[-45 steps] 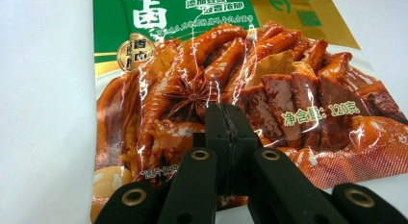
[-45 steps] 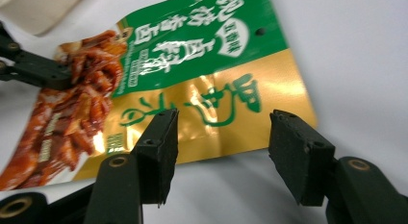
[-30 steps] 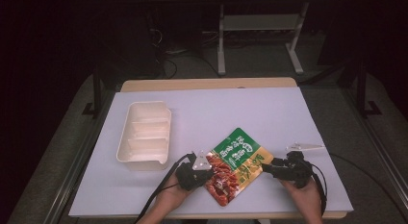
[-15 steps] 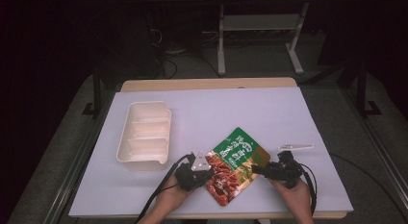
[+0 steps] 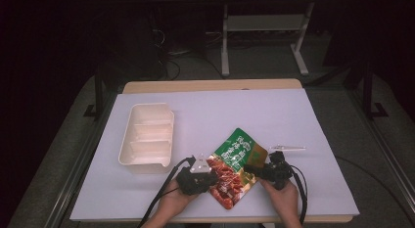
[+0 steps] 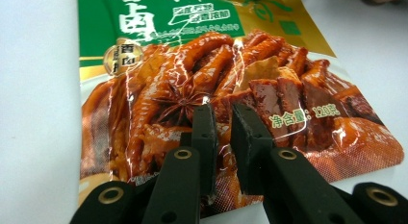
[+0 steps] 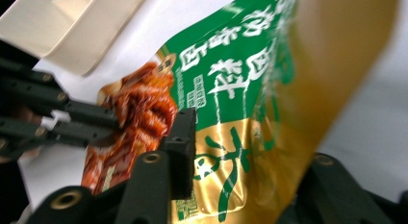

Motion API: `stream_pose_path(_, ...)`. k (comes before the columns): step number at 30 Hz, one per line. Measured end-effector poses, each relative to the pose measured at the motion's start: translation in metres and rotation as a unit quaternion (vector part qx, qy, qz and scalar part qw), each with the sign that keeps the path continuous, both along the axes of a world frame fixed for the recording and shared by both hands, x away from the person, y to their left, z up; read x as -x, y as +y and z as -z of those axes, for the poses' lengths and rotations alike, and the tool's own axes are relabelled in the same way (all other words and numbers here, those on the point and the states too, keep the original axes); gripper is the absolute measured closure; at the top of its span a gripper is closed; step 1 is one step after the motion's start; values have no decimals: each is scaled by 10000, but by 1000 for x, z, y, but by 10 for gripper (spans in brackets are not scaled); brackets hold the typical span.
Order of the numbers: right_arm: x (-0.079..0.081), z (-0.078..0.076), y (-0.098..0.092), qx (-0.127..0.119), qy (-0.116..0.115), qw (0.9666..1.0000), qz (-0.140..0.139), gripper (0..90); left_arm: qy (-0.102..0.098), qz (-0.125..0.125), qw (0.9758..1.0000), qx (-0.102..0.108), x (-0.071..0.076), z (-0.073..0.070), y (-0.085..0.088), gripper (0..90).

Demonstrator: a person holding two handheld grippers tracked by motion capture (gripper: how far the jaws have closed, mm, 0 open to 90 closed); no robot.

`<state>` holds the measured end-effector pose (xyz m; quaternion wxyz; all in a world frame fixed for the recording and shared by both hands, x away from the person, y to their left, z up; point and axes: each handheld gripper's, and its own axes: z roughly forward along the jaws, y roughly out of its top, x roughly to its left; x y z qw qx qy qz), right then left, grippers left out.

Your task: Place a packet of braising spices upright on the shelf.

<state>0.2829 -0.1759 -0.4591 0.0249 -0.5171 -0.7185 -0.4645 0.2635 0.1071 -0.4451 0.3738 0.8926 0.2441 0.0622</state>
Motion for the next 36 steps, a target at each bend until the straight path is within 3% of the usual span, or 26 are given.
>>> stream_pose_path(5,0,1,2,-141,-48,9997,175,772,-57,22,10000,50,2,1,0,765)
stream_pose_path(9,0,-1,1,-11,-200,9997,140,890,-12,51,10000,75,2,0,1,734)
stream_pose_path(13,1,-6,-9,-391,-262,9989,-3,897,-26,75,10000,11,6,-4,4,639)
stream_pose_path(17,1,-18,-9,-417,-495,9977,-194,898,-88,118,9999,50,12,-8,9,572)
stream_pose_path(18,1,-27,-9,-451,-649,9964,-291,898,-196,151,9996,141,18,-13,13,545)
stream_pose_path(21,1,-36,-8,-532,-803,9946,-384,899,-251,158,9993,249,23,-17,18,513)
stream_pose_path(22,1,-50,-6,-473,-1024,9922,-536,899,-302,193,9988,345,29,-20,22,506)
stream_pose_path(26,2,-75,0,-310,-1356,9872,-784,899,-479,280,9973,476,40,-23,29,475)
stream_pose_path(31,3,-105,13,-9,-1690,9794,-1109,900,-573,300,9959,629,51,-24,37,395)
stream_pose_path(36,1,-125,26,262,-1939,9711,-1363,900,-653,371,9945,729,62,-22,46,348)
